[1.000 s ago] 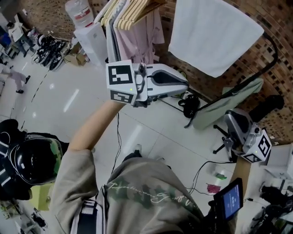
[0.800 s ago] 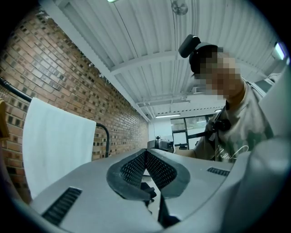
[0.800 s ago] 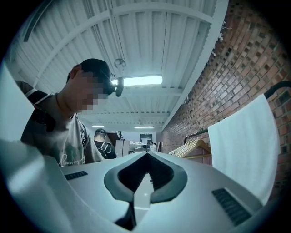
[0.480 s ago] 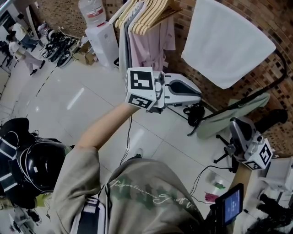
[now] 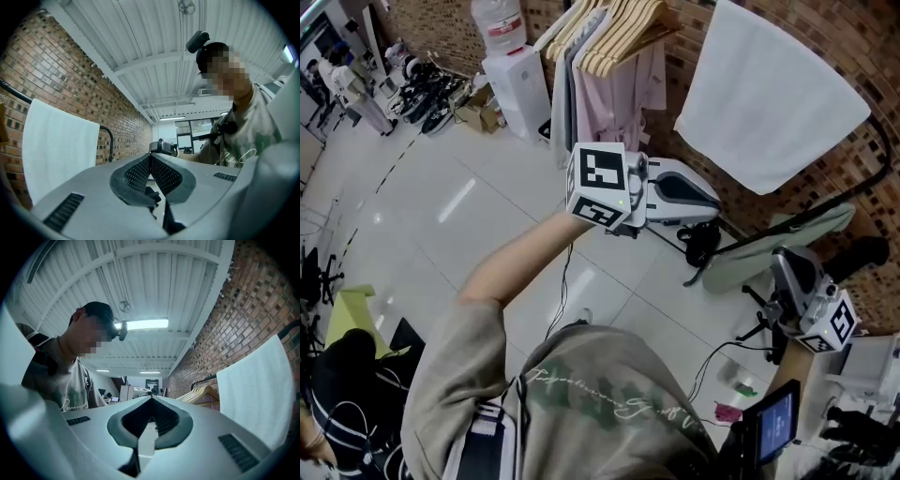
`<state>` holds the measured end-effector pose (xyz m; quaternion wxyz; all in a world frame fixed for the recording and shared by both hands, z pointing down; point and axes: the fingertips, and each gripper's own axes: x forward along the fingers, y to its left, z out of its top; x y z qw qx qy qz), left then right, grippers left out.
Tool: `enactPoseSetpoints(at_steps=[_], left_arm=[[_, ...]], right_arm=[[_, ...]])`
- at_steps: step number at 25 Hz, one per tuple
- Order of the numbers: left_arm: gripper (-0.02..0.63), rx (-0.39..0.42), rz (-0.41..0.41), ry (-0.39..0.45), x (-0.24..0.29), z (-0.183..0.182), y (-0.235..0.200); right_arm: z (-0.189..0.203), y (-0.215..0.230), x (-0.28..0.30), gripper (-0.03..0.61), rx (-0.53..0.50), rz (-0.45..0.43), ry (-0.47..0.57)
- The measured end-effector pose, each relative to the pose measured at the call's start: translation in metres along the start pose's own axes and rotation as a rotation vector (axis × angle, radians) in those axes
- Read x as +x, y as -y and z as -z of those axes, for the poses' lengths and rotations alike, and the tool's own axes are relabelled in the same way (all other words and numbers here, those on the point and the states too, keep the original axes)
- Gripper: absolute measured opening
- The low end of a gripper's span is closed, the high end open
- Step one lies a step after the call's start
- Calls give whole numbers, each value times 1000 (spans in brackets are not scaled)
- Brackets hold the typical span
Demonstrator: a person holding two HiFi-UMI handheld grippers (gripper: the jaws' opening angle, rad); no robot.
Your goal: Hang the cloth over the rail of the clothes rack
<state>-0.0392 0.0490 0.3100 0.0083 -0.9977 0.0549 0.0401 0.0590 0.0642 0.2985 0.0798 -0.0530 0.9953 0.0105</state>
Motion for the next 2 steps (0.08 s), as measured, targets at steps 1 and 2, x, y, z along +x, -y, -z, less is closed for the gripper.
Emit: enactPoseSetpoints(at_steps=[1,2], left_arm=[[5,-1,0,1,0,-1,1],[5,-1,-1,1,-1,-1,2]], right_arm=[[0,-1,1,8,0,-3,-1],[0,-1,2,8,0,-6,-2]])
